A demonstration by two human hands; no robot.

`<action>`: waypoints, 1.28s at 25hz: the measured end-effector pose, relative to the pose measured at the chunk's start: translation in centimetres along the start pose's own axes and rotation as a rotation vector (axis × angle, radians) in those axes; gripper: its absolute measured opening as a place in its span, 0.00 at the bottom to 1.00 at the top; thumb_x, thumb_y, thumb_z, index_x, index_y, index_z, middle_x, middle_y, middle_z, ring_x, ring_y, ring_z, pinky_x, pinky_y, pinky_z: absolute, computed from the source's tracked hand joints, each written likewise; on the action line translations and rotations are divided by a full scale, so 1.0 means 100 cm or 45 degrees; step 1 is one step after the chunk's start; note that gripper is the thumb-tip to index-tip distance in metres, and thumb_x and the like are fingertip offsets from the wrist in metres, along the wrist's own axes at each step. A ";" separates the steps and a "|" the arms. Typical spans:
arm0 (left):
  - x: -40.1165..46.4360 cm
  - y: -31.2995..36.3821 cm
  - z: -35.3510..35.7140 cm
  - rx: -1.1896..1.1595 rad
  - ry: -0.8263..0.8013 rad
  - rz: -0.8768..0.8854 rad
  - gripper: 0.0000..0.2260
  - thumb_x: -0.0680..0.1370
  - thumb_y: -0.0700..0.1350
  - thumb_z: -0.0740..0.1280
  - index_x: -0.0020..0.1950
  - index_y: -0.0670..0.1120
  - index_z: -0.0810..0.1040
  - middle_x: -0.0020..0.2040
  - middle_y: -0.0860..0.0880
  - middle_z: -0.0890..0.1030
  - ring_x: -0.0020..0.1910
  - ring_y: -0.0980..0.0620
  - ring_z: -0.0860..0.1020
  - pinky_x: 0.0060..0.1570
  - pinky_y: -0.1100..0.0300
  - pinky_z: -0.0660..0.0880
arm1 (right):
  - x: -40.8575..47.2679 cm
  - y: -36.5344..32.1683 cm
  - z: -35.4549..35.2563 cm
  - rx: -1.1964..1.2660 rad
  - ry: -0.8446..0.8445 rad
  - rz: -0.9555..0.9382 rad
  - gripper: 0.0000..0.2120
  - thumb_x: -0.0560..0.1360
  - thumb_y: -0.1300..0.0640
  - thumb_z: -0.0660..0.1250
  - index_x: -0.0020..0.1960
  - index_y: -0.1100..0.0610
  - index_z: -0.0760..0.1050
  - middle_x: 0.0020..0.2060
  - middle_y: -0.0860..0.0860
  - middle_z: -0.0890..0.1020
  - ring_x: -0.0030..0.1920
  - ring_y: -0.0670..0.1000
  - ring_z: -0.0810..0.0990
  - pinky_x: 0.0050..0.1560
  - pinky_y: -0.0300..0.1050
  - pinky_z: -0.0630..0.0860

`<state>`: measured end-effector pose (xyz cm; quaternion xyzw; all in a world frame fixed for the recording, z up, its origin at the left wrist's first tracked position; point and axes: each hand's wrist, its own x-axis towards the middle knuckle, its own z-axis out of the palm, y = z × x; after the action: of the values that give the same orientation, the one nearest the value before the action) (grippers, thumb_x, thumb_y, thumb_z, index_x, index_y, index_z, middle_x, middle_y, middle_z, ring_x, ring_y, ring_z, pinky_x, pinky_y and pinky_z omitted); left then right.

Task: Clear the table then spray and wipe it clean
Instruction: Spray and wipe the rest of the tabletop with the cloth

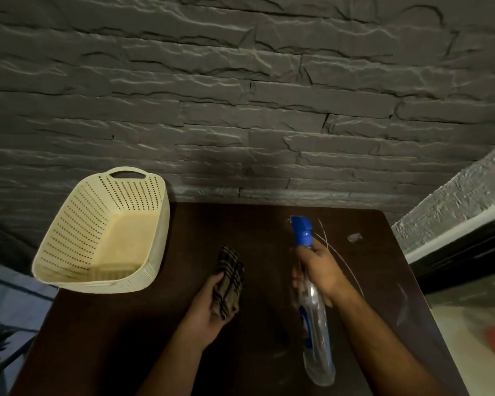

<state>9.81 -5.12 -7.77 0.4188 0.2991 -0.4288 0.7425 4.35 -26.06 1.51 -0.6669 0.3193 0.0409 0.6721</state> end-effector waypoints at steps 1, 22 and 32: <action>0.009 0.006 0.003 0.041 0.043 0.042 0.14 0.76 0.49 0.66 0.59 0.44 0.78 0.53 0.42 0.82 0.49 0.45 0.79 0.39 0.54 0.73 | 0.006 -0.001 -0.003 0.003 -0.006 0.010 0.10 0.77 0.60 0.61 0.58 0.58 0.68 0.31 0.56 0.75 0.28 0.54 0.75 0.31 0.49 0.75; 0.124 0.040 0.064 1.128 0.554 1.024 0.17 0.76 0.54 0.68 0.63 0.57 0.73 0.54 0.50 0.80 0.54 0.47 0.78 0.54 0.45 0.77 | 0.029 0.027 -0.094 0.117 -0.019 -0.016 0.08 0.75 0.58 0.64 0.51 0.47 0.71 0.38 0.58 0.75 0.35 0.54 0.76 0.32 0.44 0.78; 0.204 -0.012 0.170 2.439 0.346 1.431 0.17 0.79 0.53 0.62 0.68 0.54 0.72 0.64 0.47 0.71 0.58 0.47 0.70 0.58 0.53 0.72 | 0.053 0.027 -0.111 0.107 -0.150 -0.022 0.06 0.74 0.58 0.66 0.48 0.48 0.73 0.29 0.53 0.77 0.30 0.52 0.78 0.30 0.47 0.79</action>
<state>19.41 -28.29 -16.57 0.9368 -0.3076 -0.0365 0.1629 3.09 -37.92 -2.33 -0.6371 0.2748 0.0609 0.7175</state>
